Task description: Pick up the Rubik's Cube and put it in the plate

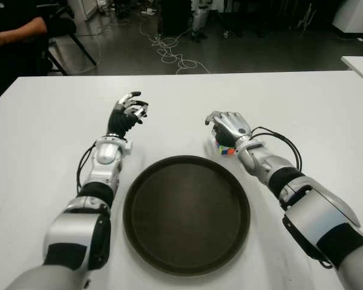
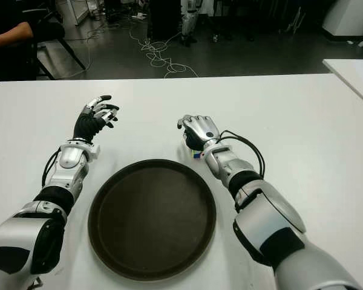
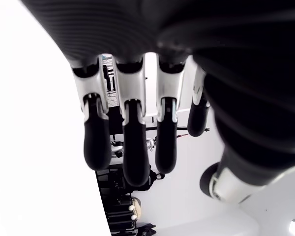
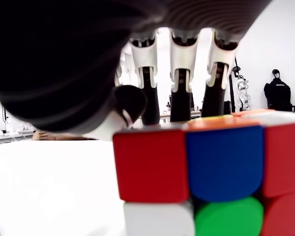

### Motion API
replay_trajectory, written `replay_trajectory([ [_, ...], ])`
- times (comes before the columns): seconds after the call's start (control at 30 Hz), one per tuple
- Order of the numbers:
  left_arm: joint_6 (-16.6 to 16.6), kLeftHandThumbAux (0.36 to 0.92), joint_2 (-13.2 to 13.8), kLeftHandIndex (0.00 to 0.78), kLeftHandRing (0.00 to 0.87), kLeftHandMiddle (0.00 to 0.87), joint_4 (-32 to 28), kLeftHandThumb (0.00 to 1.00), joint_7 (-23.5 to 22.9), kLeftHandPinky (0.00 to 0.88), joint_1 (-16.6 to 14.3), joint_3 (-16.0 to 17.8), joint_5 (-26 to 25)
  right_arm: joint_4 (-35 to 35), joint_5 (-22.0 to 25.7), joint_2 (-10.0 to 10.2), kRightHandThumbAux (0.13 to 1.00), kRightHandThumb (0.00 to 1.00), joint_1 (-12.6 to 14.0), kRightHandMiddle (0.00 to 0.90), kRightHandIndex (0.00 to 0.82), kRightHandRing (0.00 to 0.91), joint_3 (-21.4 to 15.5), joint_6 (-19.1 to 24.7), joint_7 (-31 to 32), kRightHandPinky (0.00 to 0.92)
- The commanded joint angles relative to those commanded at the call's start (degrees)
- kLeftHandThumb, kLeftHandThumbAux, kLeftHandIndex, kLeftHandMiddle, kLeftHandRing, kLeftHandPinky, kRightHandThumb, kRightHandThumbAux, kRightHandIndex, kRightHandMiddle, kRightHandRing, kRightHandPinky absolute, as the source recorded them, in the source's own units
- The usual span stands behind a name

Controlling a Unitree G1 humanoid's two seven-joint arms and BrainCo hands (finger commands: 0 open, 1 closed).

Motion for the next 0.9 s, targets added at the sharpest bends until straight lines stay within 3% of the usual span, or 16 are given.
replay_trajectory([
  [0.63,0.0,0.702,-0.1,0.225,0.501,0.401,0.2,0.296,-0.7,0.56,-0.1,0.0,-0.5,0.0,-0.2,-0.3,0.695,0.831,0.1,0.47,0.385,0.461,-0.1,-0.7,-1.6,0.53],
  [0.83,-0.2,0.709,0.0,0.224,0.501,0.403,0.2,0.288,-1.1,0.563,0.0,0.0,-0.5,0.0,-0.2,-0.3,0.696,0.829,0.0,0.47,0.378,0.42,-0.1,-1.0,-1.9,0.48],
  [0.9,-0.2,0.701,0.0,0.221,0.5,0.402,0.2,0.284,-1.4,0.564,-0.1,0.1,-0.6,0.0,-0.2,-0.4,0.697,0.826,-0.2,0.459,0.382,0.364,-0.1,-1.1,-1.9,0.424],
])
